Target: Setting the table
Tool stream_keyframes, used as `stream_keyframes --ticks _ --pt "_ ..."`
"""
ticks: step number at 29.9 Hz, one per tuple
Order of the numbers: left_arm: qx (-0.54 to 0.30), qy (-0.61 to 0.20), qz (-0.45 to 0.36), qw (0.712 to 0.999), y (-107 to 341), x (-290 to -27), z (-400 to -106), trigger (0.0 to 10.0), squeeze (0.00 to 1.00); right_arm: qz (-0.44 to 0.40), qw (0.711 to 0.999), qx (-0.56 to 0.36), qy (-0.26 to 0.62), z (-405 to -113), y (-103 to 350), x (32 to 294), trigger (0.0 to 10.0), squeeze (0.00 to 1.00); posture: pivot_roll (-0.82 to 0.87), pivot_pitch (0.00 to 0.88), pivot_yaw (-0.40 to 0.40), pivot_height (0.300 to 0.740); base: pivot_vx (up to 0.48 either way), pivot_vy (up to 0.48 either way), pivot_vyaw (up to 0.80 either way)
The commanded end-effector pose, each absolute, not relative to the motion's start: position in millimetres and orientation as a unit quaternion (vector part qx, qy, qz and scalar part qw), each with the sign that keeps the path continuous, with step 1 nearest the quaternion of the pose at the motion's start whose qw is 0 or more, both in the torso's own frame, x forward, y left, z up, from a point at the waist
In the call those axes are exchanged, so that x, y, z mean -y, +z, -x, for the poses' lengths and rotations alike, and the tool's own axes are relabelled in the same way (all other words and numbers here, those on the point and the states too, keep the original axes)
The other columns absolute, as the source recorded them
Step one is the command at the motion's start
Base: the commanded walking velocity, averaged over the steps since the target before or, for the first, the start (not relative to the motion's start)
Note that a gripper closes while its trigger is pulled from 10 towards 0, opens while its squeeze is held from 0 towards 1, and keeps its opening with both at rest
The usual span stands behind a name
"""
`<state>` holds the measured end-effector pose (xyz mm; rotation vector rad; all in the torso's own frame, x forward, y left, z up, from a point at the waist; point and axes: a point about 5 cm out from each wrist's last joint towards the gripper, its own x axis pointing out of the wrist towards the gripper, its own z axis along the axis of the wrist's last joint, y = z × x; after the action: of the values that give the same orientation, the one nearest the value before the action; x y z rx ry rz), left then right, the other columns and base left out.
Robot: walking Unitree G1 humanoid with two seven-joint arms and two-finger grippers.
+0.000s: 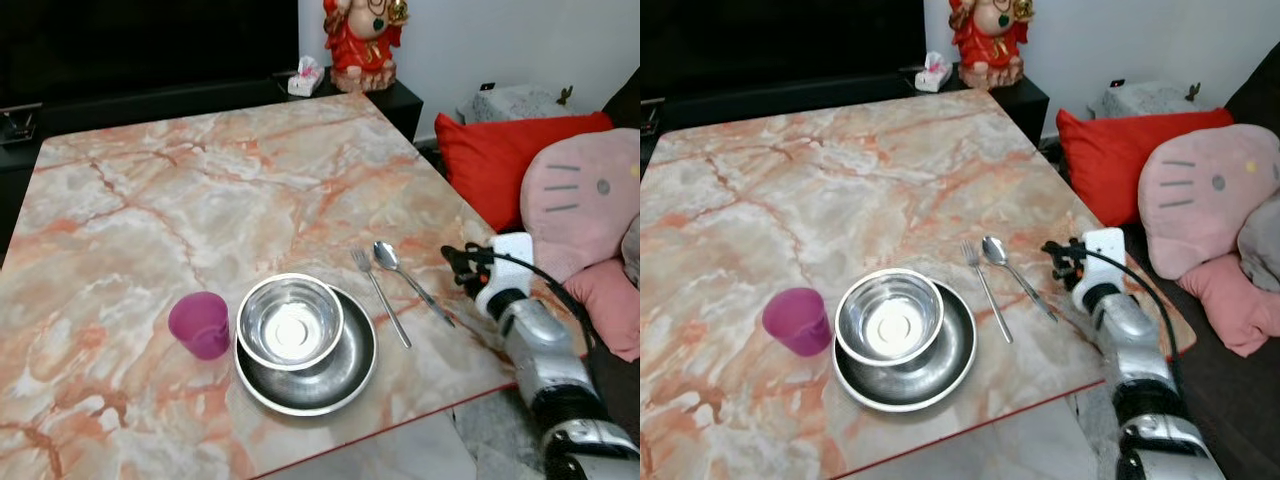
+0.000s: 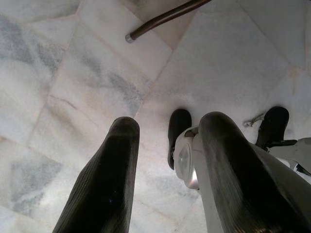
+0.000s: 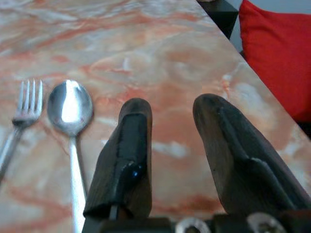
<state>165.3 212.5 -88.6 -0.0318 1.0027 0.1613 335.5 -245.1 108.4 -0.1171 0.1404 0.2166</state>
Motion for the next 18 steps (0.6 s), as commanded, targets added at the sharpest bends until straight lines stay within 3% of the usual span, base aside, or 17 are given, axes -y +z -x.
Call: stream_keyframes --ticks 1,6,18 --pt "-0.477 0.076 0.012 0.876 -87.7 -214.3 -166.4 10.0 0.0 0.071 0.988 -0.074 0.112 -333.8 110.8 248.0 10.0 0.0 0.05 0.024 -0.004 0.74 0.0 0.0 0.0" --pt "-0.476 0.074 0.011 0.876 -87.3 -214.6 -167.3 10.0 0.0 0.118 0.977 -0.122 0.127 -316.1 102.7 270.9 10.0 0.0 0.04 0.026 -0.001 0.74 0.0 0.0 0.0" --pt "-0.474 0.075 0.009 0.877 -86.7 -215.5 -168.2 10.0 0.0 0.097 0.967 -0.163 0.169 -309.7 90.4 260.8 10.0 0.0 0.05 0.023 0.002 0.74 0.0 0.0 0.0"
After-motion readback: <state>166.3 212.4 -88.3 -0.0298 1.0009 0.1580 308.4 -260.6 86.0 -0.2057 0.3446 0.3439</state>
